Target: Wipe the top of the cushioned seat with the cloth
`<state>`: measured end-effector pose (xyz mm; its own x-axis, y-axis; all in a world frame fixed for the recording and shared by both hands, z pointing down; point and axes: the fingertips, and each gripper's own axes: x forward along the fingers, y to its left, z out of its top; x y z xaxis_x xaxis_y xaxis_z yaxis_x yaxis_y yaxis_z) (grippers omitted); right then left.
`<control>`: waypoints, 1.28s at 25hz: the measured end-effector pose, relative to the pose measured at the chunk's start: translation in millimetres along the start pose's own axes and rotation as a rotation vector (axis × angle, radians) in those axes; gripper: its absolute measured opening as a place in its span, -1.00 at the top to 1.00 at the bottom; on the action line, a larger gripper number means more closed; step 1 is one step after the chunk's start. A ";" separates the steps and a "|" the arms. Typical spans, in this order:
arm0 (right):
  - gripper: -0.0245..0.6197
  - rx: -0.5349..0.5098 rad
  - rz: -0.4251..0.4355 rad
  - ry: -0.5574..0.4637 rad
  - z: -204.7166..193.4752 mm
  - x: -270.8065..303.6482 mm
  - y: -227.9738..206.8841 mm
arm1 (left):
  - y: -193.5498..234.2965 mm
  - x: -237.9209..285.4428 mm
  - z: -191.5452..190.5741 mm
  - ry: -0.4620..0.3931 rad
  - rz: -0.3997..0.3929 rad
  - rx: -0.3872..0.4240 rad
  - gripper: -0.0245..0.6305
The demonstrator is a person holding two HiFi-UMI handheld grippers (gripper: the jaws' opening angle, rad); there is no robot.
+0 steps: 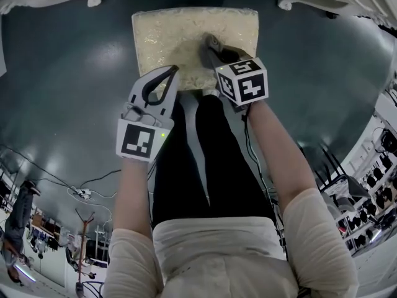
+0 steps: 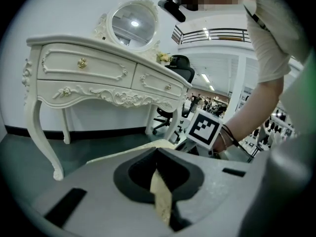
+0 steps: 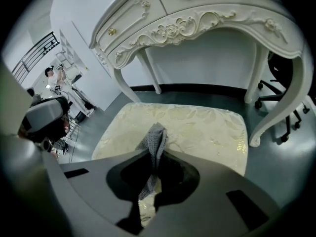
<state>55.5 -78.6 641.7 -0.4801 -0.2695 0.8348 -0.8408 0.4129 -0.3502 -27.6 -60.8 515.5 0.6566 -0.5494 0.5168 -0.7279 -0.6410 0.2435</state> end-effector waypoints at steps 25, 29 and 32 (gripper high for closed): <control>0.84 0.087 -0.169 0.032 -53.4 -70.2 -125.7 | -91.0 63.1 27.4 0.011 -0.089 0.084 0.92; 0.84 0.100 -0.205 0.019 -47.9 -86.4 -118.3 | -88.7 49.3 30.5 0.001 -0.103 0.094 0.92; 0.84 0.091 -0.202 0.005 -44.3 -91.4 -98.2 | -84.9 35.8 30.3 -0.003 -0.115 0.096 0.92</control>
<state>193.1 -56.0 618.6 -0.2981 -0.3347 0.8939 -0.9392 0.2702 -0.2120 63.7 -42.3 488.5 0.7353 -0.4712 0.4872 -0.6259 -0.7478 0.2214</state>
